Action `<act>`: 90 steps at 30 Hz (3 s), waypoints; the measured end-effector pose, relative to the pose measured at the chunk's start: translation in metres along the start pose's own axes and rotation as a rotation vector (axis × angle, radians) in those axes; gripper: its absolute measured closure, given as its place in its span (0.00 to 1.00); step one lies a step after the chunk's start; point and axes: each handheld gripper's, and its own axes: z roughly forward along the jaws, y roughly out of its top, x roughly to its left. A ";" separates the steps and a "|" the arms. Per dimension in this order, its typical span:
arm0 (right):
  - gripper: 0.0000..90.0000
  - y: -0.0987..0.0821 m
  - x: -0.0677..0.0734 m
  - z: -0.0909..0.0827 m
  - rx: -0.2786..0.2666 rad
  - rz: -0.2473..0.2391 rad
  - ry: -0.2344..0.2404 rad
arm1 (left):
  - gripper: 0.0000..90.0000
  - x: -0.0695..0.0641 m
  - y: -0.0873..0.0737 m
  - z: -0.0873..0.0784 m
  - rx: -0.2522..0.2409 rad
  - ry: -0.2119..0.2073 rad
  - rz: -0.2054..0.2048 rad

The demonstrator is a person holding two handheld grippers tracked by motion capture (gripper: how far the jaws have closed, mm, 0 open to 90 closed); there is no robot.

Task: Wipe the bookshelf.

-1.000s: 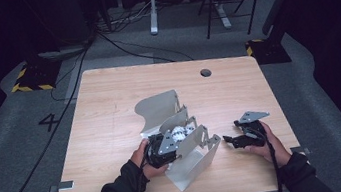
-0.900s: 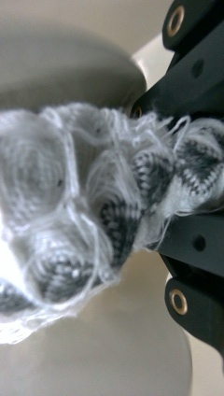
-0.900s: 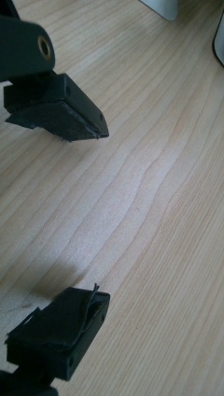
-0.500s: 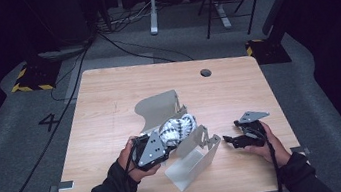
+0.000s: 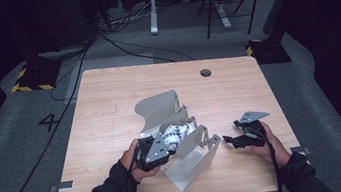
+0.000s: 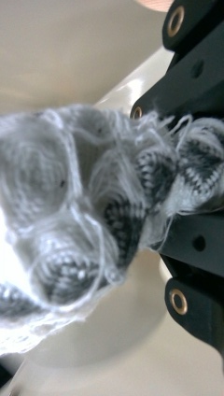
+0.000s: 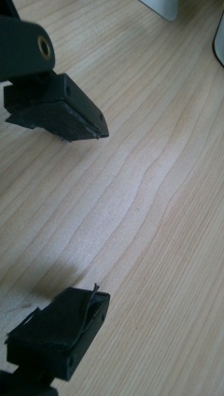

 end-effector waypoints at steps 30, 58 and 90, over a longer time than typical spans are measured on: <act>0.21 -0.001 -0.004 -0.005 0.027 -0.022 0.030 | 0.86 0.001 0.018 -0.019 -0.158 0.066 -0.016; 0.60 0.097 0.053 -0.094 -0.212 -0.099 0.152 | 0.81 0.010 -0.065 -0.049 0.091 0.064 -0.179; 0.90 0.135 0.083 -0.067 -0.023 -0.245 0.215 | 0.79 0.017 -0.079 -0.030 0.134 0.024 -0.246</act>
